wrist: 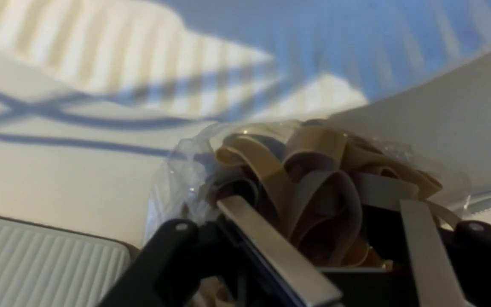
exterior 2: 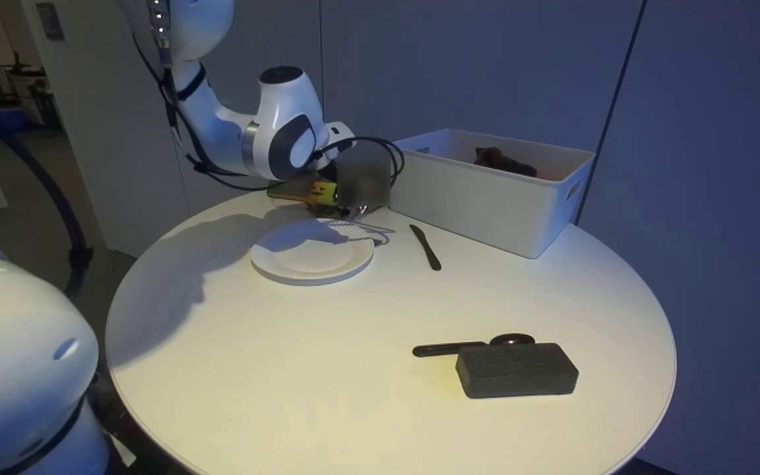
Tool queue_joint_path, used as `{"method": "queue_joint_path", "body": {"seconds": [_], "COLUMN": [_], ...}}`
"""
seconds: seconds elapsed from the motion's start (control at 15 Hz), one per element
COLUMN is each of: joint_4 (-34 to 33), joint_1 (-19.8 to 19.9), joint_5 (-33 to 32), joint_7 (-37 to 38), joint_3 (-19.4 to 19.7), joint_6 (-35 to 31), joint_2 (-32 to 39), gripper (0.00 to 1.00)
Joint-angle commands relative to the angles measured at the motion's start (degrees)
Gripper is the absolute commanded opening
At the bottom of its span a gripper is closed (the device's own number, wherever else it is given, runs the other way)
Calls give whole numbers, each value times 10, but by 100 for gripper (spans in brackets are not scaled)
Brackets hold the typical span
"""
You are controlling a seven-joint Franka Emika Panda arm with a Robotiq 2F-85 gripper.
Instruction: Move the white plate backwards then put some rubber bands on the plate.
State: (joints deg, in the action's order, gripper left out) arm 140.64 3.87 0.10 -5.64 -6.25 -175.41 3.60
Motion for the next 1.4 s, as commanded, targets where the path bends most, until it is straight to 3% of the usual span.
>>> {"method": "queue_joint_path", "body": {"seconds": [0.0, 0.33, 1.0, 1.33], "joint_4": [-29, -31, 15, 35], "joint_1": [-2, -25, -42, -62], "joint_5": [36, 2, 8, 46], "joint_7": [-22, 6, -9, -37], "joint_3": [-21, 13, 19, 32], "joint_6": [43, 73, 165, 254], "joint_2": [9, -10, -112, -177], "gripper": [34, 1, 5, 5]}}
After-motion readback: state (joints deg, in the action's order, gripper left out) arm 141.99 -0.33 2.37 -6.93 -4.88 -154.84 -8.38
